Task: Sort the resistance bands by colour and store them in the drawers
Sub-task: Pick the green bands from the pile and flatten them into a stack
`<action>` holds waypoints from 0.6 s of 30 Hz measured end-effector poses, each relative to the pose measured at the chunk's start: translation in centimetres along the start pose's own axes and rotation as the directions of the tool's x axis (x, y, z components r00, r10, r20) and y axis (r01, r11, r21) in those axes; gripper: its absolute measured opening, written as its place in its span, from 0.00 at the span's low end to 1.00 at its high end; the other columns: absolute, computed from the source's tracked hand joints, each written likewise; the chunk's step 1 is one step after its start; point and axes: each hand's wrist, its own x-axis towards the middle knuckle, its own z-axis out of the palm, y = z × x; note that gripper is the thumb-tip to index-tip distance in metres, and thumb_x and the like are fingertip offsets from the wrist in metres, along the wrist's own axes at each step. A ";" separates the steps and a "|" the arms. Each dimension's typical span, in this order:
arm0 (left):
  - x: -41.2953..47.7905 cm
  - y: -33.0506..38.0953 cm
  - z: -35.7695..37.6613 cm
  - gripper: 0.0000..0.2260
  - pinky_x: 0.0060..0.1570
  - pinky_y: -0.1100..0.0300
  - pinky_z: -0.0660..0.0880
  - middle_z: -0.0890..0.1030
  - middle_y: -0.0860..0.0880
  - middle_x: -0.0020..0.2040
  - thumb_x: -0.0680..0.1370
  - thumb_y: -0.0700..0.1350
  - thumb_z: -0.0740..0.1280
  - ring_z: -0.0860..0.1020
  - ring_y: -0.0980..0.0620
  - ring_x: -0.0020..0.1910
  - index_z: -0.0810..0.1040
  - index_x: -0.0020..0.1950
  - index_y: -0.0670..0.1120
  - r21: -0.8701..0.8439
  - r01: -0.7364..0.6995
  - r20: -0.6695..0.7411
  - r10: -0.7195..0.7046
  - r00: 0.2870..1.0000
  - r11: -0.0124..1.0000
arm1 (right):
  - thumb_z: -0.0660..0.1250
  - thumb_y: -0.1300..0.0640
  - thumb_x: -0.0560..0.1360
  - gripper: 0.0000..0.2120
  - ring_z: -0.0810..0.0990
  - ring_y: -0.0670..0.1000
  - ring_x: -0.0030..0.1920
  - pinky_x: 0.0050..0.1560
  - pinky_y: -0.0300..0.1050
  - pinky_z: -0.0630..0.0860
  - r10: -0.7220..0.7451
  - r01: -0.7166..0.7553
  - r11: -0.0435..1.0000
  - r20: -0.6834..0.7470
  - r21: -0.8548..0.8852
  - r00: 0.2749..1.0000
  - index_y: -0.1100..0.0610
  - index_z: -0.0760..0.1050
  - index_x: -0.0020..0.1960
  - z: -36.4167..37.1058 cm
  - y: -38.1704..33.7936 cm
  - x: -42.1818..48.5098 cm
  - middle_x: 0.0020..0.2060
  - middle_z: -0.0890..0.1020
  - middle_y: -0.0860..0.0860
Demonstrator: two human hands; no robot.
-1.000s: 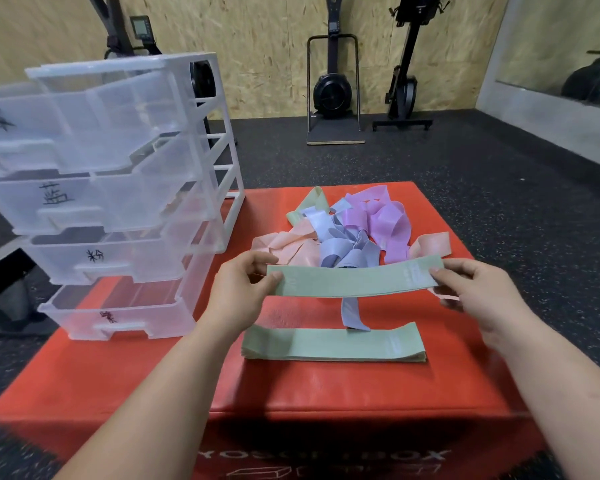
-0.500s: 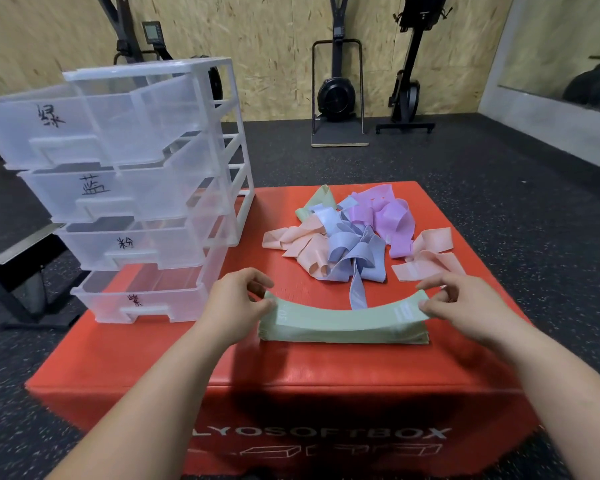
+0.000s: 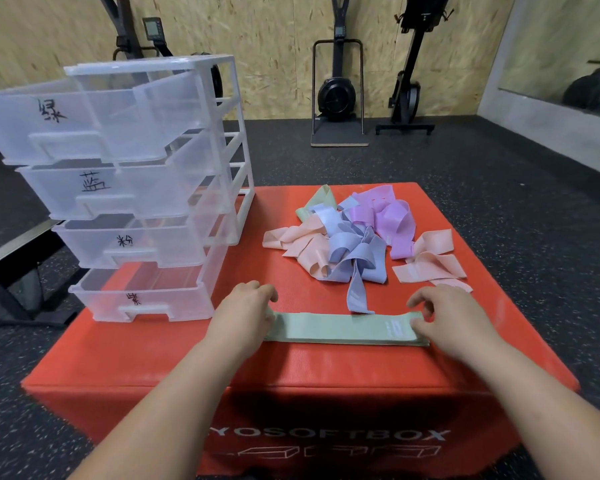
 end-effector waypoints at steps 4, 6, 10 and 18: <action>0.5 -0.8 0.0 0.14 0.57 0.48 0.77 0.77 0.52 0.58 0.78 0.48 0.72 0.75 0.46 0.58 0.81 0.64 0.53 -0.018 -0.018 -0.023 0.017 1.000 1.000 | 0.76 0.46 0.70 0.11 0.78 0.47 0.48 0.50 0.52 0.79 -0.056 0.057 0.998 -0.028 0.018 0.998 0.37 0.78 0.48 -0.2 0.8 0.7 0.44 0.78 0.41; 0.7 -1.3 -0.3 0.15 0.59 0.52 0.76 0.78 0.54 0.59 0.77 0.49 0.74 0.77 0.48 0.59 0.81 0.64 0.54 -0.122 -0.064 -0.017 0.063 0.998 0.991 | 0.78 0.43 0.69 0.15 0.79 0.45 0.52 0.57 0.52 0.78 -0.146 0.145 0.989 0.011 0.041 0.989 0.38 0.79 0.53 -0.7 1.2 0.9 0.51 0.79 0.39; 0.7 -2.1 -0.6 0.31 0.61 0.58 0.74 0.78 0.59 0.62 0.70 0.59 0.80 0.77 0.56 0.60 0.77 0.71 0.57 -0.189 -0.171 0.178 0.205 0.963 0.967 | 0.82 0.41 0.65 0.32 0.76 0.38 0.61 0.64 0.37 0.71 -0.294 0.296 0.955 0.249 0.031 0.923 0.40 0.77 0.67 -1.3 1.6 0.8 0.62 0.77 0.34; 0.8 -2.2 -0.4 0.29 0.53 0.57 0.74 0.79 0.60 0.57 0.68 0.53 0.82 0.78 0.53 0.56 0.79 0.67 0.57 -0.140 -0.192 0.202 0.218 0.955 0.971 | 0.83 0.47 0.68 0.25 0.80 0.40 0.57 0.59 0.36 0.73 -0.276 0.279 0.960 0.277 0.028 0.920 0.41 0.81 0.62 -1.4 2.0 1.5 0.54 0.82 0.35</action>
